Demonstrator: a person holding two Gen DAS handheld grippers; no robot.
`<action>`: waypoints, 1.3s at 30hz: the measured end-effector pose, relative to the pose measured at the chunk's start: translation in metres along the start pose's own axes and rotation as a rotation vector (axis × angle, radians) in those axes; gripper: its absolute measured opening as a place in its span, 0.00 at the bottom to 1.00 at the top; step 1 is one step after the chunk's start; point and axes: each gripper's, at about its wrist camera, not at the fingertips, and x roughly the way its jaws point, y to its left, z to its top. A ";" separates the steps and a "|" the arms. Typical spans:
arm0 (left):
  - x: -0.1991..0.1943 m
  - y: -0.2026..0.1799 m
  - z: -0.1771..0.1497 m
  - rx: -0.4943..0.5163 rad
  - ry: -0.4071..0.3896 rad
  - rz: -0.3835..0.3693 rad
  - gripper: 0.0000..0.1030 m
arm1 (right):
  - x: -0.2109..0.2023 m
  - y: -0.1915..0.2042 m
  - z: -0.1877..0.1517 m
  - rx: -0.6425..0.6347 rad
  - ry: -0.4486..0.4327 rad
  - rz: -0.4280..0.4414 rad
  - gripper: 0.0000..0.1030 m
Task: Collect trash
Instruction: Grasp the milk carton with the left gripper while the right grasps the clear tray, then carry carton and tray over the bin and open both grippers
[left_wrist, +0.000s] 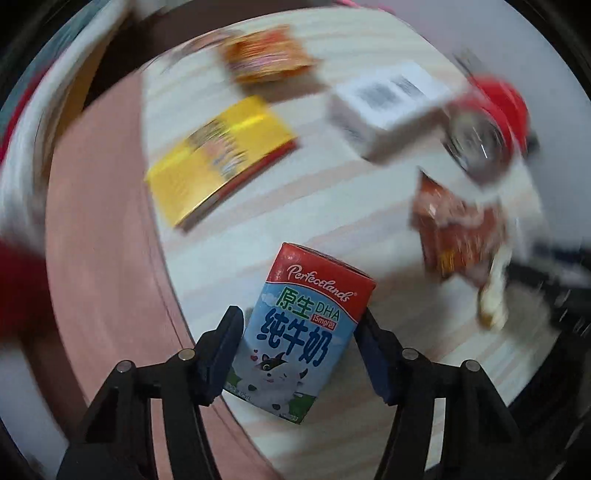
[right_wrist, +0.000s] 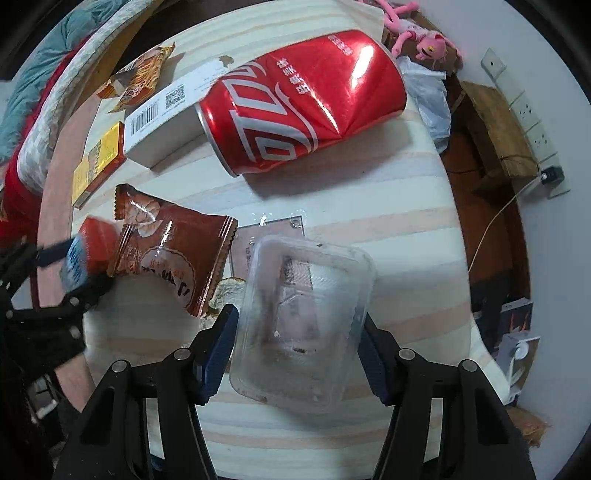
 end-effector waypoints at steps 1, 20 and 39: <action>-0.001 0.006 -0.001 -0.049 -0.018 -0.029 0.56 | -0.001 0.001 -0.001 -0.006 -0.005 -0.012 0.62; -0.074 -0.007 -0.077 -0.205 -0.277 0.040 0.51 | -0.022 -0.001 -0.012 0.038 -0.086 -0.036 0.60; -0.208 0.188 -0.186 -0.519 -0.582 0.183 0.51 | -0.139 0.215 -0.043 -0.287 -0.281 0.190 0.59</action>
